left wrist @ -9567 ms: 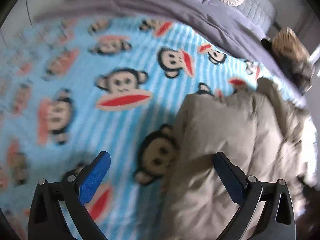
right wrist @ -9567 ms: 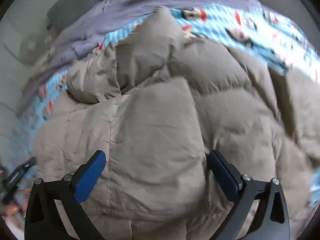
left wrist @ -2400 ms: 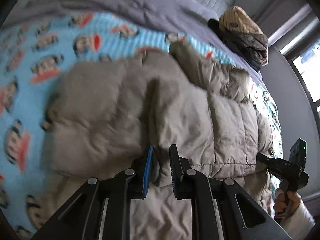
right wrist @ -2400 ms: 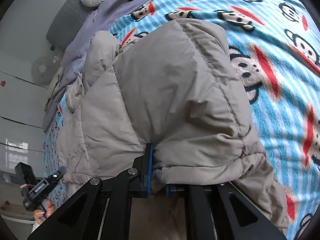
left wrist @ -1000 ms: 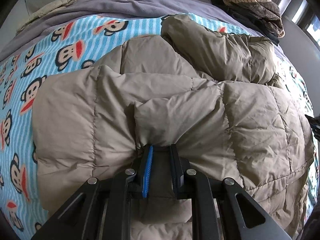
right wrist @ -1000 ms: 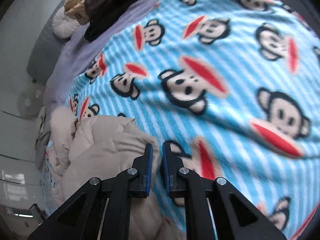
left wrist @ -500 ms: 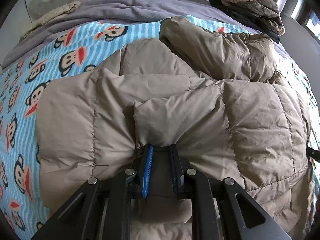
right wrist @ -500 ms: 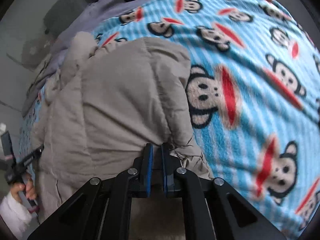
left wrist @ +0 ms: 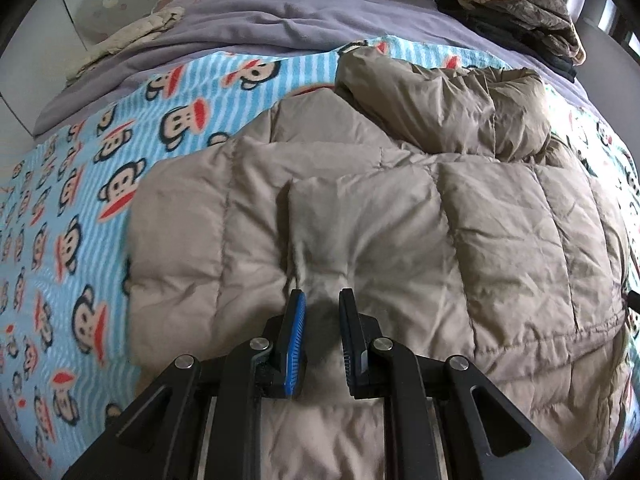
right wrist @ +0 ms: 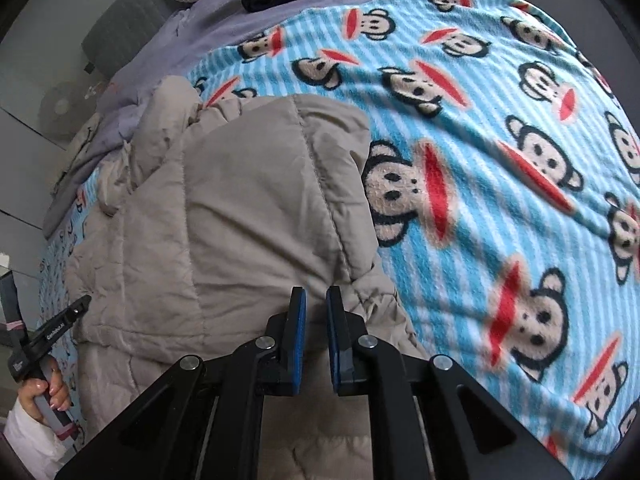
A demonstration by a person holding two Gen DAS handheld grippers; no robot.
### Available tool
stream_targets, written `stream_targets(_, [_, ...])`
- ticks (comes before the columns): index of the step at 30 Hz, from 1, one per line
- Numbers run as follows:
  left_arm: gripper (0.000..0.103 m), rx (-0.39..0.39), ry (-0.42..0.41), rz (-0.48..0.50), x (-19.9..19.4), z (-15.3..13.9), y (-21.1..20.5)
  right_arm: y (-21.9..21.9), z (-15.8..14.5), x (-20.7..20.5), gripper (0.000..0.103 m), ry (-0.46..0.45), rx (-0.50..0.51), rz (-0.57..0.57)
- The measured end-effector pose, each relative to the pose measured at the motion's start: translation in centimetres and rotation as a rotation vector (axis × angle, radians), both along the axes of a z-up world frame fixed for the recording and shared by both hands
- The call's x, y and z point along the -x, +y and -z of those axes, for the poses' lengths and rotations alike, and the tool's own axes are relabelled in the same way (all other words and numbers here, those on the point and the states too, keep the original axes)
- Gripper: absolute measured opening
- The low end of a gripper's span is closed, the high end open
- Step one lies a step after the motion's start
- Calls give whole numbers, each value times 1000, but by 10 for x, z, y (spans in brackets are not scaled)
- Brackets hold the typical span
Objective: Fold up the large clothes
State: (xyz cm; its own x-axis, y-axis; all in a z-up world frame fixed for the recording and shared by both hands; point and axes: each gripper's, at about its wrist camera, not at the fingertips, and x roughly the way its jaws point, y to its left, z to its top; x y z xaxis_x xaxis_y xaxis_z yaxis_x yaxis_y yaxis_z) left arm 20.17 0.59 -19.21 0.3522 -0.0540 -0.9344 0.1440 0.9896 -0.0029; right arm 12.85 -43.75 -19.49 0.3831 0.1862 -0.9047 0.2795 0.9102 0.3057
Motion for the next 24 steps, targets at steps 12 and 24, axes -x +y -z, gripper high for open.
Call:
stream_targets(12, [19,-20,71,-25,75,-29,-13,3,-17,53,12,79,-86,-36])
stream_targets(24, [99,-30,132,-77,157,-48,-13,31,-31,88,16,136,-141,-121])
